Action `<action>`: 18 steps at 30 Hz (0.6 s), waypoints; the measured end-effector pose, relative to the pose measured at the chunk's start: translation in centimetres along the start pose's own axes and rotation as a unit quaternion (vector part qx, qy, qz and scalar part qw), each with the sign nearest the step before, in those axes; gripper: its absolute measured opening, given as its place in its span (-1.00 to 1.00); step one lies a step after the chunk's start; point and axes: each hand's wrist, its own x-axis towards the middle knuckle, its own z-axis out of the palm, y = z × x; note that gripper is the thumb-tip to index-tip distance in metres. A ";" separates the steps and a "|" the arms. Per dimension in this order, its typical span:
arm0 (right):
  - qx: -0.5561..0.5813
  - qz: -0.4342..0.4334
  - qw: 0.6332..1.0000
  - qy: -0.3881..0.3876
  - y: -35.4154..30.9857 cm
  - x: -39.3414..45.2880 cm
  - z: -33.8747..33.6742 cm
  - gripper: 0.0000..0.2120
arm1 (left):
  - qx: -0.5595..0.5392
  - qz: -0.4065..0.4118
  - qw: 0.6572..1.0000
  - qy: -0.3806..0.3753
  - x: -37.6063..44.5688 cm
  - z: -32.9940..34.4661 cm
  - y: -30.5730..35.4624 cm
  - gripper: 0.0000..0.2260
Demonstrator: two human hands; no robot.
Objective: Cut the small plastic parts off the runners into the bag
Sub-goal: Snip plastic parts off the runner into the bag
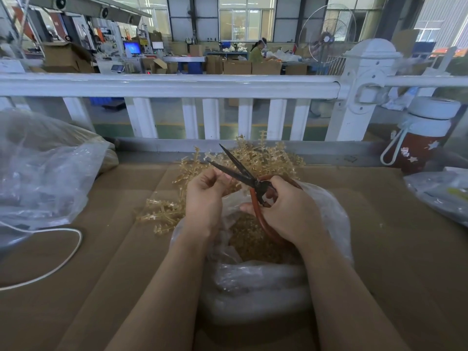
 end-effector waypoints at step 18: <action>-0.020 0.022 0.999 0.030 -0.2 0.0 0.1 -0.45 | -0.053 -0.003 0.999 -0.011 0.3 -0.4 0.0 -0.73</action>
